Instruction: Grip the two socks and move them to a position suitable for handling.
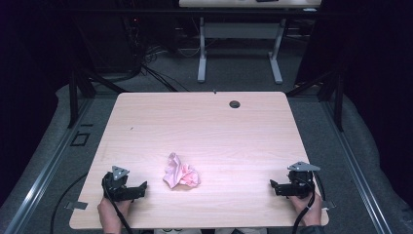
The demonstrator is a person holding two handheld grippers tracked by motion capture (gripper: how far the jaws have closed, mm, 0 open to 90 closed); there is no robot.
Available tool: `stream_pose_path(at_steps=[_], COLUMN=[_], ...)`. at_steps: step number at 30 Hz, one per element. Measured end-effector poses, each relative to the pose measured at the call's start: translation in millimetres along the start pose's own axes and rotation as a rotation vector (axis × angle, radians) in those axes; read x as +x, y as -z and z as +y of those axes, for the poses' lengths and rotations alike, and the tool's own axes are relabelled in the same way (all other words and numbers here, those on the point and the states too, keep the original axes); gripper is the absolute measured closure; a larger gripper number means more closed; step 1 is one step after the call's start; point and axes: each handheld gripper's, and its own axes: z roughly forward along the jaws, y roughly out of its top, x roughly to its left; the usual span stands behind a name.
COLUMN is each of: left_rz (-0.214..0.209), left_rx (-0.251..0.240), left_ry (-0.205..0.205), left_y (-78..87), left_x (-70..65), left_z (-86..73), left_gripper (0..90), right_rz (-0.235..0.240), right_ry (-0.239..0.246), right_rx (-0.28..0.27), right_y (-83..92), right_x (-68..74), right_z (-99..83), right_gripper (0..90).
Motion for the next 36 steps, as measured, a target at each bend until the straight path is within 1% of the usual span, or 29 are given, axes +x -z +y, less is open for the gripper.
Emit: stream_pose_path(at_steps=[36], left_rz=[0.005], left_rx=[-0.003], left_ry=[0.002], left_y=[-0.3], left_x=[-0.1], left_z=[0.2], left_gripper=[0.4], right_rz=[-0.005], right_ry=[-0.006], right_rx=[-0.004], right_y=[-0.3], right_x=[0.1], right_z=[-0.1], right_gripper=[0.0])
